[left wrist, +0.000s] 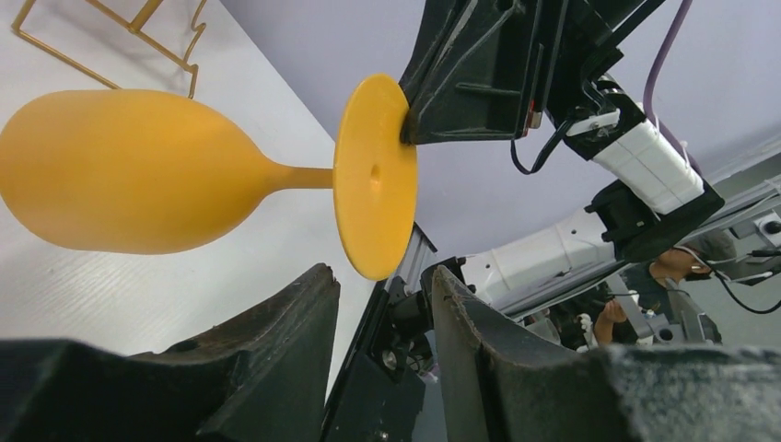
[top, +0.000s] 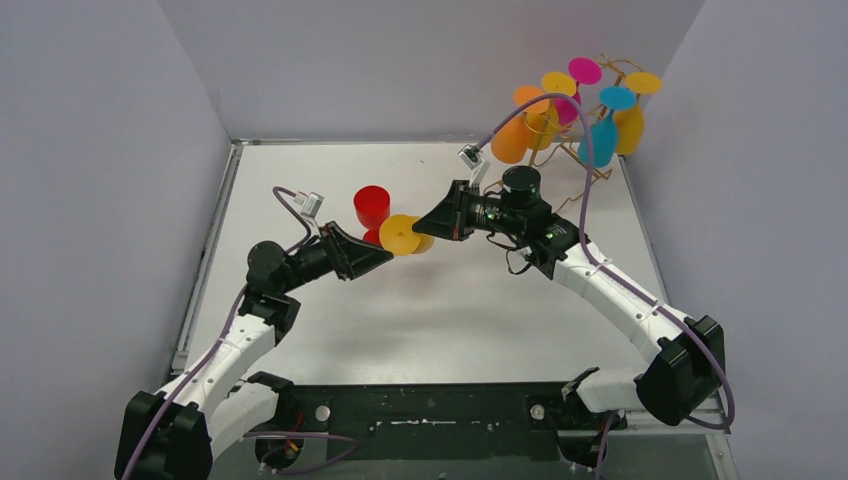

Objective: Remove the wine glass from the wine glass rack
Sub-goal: Place the wine glass at the center of the board.

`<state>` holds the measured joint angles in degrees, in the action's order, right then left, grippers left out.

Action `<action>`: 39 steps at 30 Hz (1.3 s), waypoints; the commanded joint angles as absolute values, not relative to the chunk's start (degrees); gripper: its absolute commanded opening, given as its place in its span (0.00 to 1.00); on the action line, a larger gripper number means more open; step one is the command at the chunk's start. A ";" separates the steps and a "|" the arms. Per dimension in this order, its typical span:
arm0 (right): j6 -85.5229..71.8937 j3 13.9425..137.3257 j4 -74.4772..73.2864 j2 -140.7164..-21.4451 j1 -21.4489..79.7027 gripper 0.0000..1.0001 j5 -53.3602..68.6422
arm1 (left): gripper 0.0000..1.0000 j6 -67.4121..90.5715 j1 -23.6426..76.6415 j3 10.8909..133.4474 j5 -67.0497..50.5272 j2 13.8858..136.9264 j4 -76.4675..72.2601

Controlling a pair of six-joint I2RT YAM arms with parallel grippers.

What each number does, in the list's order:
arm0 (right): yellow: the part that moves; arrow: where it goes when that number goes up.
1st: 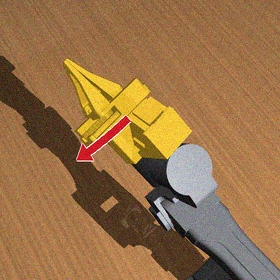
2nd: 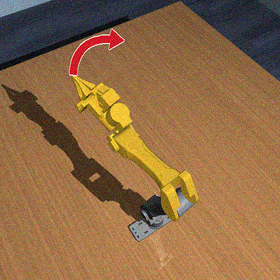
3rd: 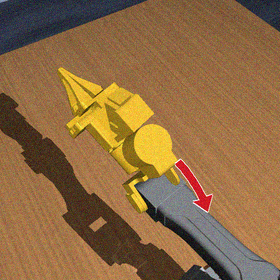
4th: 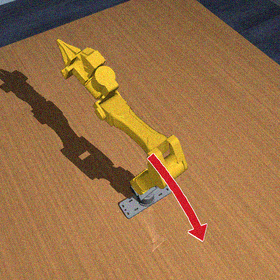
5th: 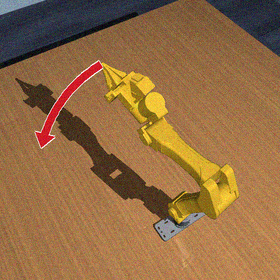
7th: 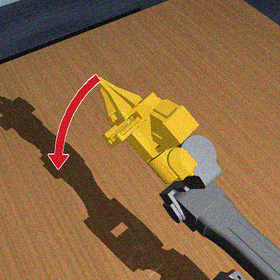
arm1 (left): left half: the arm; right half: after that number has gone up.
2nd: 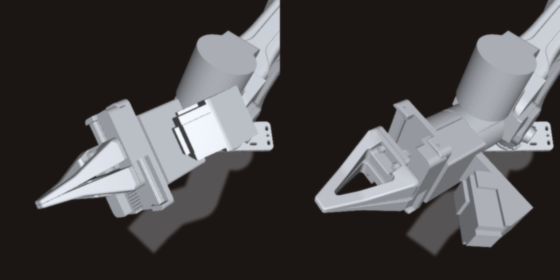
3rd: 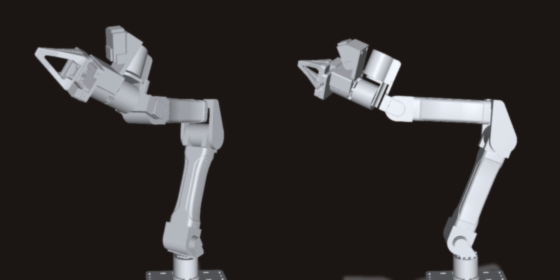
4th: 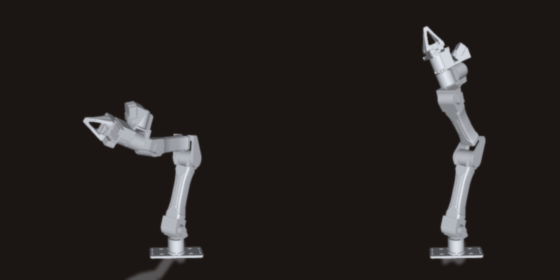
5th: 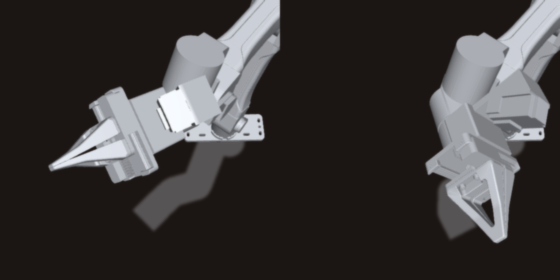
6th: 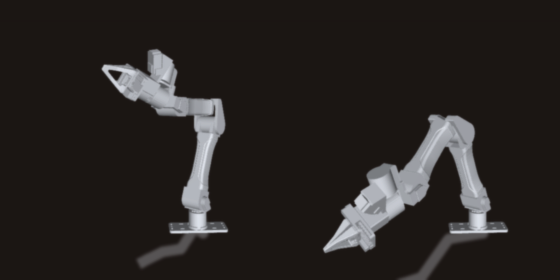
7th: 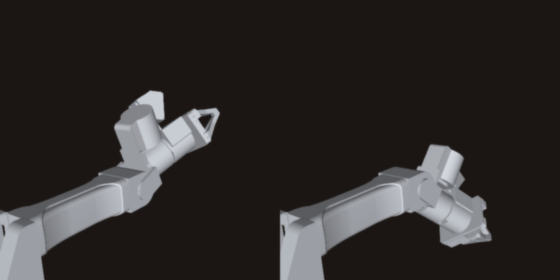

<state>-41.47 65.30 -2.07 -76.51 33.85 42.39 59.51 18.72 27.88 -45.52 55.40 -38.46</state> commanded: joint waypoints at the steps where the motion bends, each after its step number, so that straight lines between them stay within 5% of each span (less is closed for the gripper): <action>1: -40.17 66.73 2.51 -76.76 34.32 0.00 44.14 | 0.38 62.40 18.98 28.27 -43.94 55.37 -47.01; 8: -40.14 67.03 2.88 -77.61 34.84 0.00 45.92 | 0.30 63.09 19.17 27.94 -43.98 55.58 -48.46; 16: -39.04 66.72 1.89 -77.15 35.02 0.00 46.18 | 0.01 62.76 19.25 28.37 -44.77 56.23 -48.34; 28: -38.19 67.30 1.15 -77.08 35.44 0.00 46.50 | 0.00 61.73 20.45 28.56 -46.44 56.00 -48.56; 39: -37.04 68.39 0.34 -77.18 35.68 0.25 48.85 | 0.00 63.39 21.00 29.50 -48.13 56.94 -53.03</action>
<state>-38.89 65.58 -0.95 -76.84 35.05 46.94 62.74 20.43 27.51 -45.71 56.66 -45.47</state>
